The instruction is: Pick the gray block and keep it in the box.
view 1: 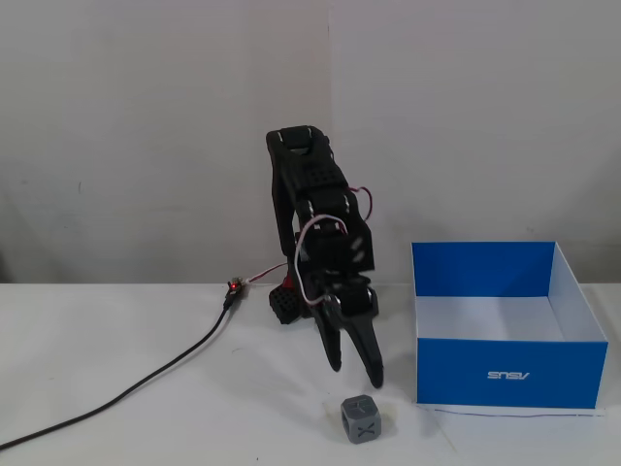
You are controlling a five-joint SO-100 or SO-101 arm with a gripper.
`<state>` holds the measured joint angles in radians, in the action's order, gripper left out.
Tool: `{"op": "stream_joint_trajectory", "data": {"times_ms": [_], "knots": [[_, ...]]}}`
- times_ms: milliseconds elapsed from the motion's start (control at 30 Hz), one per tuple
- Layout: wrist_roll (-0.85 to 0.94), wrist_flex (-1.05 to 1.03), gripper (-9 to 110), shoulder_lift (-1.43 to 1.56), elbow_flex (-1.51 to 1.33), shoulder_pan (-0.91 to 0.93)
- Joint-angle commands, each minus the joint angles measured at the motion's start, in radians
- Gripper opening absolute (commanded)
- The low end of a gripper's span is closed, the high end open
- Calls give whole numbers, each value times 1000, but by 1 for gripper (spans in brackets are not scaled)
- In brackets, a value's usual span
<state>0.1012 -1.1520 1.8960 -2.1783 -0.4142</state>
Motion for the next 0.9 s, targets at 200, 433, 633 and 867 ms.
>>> {"op": "stream_joint_trajectory", "data": {"times_ms": [200, 433, 633, 867], "knots": [[-37, 48, 37, -307, 181, 6], [-43, 64, 26, -500, 285, 26], [-91, 14, 0, -515, 367, 57], [-175, -81, 0, -232, 476, 74]]}}
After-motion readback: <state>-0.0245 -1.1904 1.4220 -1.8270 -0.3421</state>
